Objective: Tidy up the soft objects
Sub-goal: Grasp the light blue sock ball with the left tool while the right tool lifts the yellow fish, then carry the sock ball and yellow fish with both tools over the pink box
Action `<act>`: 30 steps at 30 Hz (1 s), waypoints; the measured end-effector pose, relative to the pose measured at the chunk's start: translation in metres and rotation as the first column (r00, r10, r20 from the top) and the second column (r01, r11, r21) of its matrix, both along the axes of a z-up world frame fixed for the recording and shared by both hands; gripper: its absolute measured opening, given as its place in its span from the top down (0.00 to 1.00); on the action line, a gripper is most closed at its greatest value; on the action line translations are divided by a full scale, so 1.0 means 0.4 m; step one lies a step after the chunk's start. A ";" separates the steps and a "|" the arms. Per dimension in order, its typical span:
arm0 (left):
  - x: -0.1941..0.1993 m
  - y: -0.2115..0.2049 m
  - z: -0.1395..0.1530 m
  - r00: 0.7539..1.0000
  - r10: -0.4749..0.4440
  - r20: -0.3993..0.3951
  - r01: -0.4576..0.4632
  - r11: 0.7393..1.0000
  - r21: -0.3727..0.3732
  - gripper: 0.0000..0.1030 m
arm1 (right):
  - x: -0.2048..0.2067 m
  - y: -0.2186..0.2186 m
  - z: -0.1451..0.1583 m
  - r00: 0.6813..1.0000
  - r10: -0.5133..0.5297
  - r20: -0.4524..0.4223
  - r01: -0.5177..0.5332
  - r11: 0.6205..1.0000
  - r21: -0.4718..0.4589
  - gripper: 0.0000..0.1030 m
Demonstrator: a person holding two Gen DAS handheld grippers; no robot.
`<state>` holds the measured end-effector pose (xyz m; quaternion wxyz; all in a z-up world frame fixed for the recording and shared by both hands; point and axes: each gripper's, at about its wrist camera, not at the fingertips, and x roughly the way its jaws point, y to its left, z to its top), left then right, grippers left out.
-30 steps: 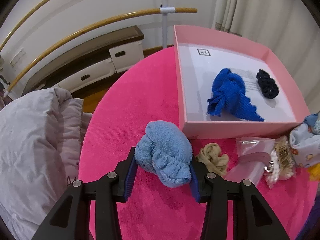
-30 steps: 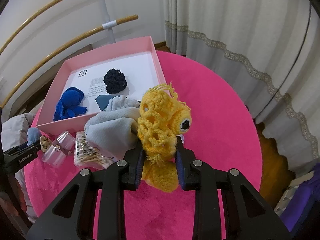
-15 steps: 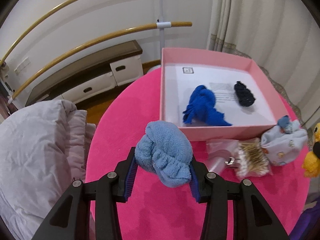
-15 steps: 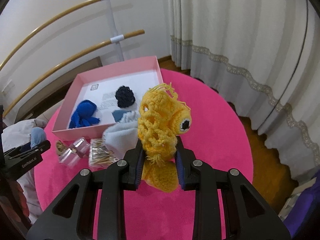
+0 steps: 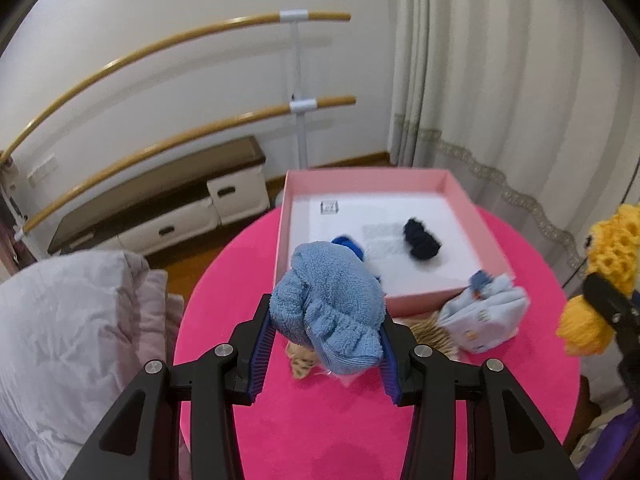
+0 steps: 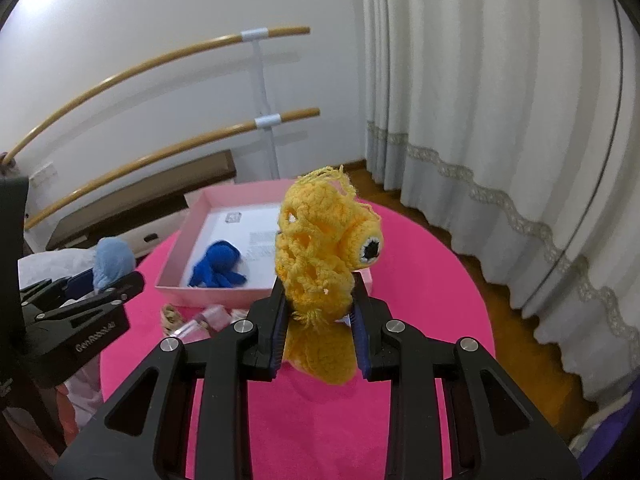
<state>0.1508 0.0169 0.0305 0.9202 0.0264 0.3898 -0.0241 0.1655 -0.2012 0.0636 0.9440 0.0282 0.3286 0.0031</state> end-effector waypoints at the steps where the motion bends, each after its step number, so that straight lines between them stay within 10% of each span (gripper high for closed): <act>1: -0.015 -0.005 0.014 1.000 -0.005 0.015 0.005 1.000 0.001 0.58 | -0.007 0.006 0.008 1.000 0.009 0.012 -0.009 1.000 0.000 0.75; 30: -0.373 -0.012 0.122 0.967 -0.051 0.249 0.056 0.998 -0.014 0.57 | -0.130 0.057 0.093 0.980 0.049 0.191 -0.040 0.998 -0.051 0.75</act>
